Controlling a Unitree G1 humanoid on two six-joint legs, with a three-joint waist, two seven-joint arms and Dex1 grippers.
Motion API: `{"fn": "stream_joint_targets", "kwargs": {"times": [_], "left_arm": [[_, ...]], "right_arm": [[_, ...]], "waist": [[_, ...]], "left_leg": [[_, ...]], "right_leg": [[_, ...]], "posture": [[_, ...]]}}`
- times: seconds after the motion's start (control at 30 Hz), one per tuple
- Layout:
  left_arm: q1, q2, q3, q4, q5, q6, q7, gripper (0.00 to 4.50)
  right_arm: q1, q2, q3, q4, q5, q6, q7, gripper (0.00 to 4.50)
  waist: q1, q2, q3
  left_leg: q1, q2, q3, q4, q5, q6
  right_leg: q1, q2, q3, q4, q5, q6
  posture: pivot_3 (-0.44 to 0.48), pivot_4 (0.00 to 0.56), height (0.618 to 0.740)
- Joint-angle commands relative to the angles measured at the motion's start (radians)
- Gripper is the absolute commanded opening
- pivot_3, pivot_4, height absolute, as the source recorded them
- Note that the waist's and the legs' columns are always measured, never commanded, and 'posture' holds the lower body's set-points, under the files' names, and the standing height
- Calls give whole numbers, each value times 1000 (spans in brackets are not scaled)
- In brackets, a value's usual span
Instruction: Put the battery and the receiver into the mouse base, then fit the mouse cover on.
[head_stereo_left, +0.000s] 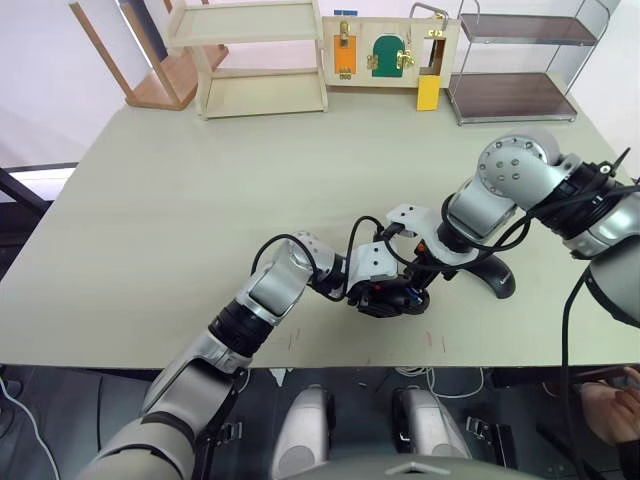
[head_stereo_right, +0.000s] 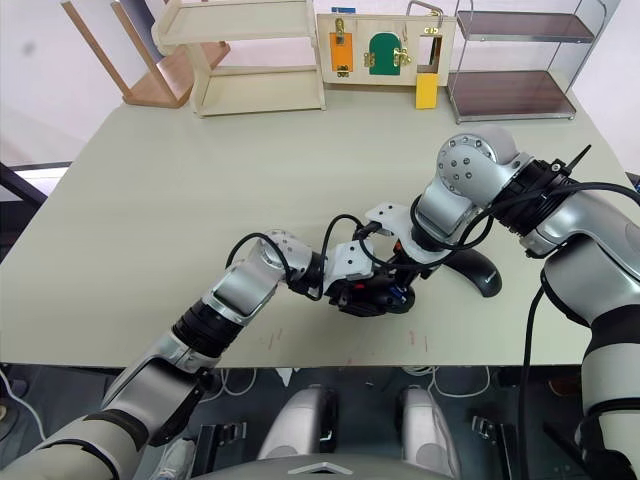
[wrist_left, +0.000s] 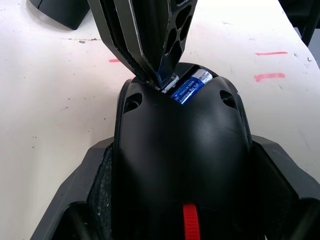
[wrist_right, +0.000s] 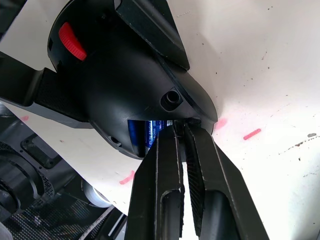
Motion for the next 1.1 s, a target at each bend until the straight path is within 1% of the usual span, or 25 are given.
{"fn": "stream_joint_targets", "kwargs": {"times": [0.03,0.1,0.6,1.1], "left_arm": [[16,-1,-23,0,2,14,-4,3023],[16,0,-23,-3,2,17,-4,3023],[15,3,-24,-3,2,21,-6,3023],[15,7,-25,2,3,18,-12,3023]], "right_arm": [[12,-12,3,-11,13,6,-4,1347],[11,-11,0,-10,13,6,-8,2087],[-3,-20,-27,-6,3,6,3,2087],[-29,-91,-39,-21,15,6,73,2087]], "waist": [[0,0,0],[0,0,0],[-1,0,0],[-1,0,0]], "left_leg": [[0,0,0,0,0,0],[0,0,0,0,0,0],[0,0,0,0,0,0],[0,0,0,0,0,0]], "right_leg": [[0,0,0,0,0,0],[0,0,0,0,0,0],[0,0,0,0,0,0],[0,0,0,0,0,0]], "posture": [[0,150,740],[0,150,740],[0,150,740],[0,150,740]]}}
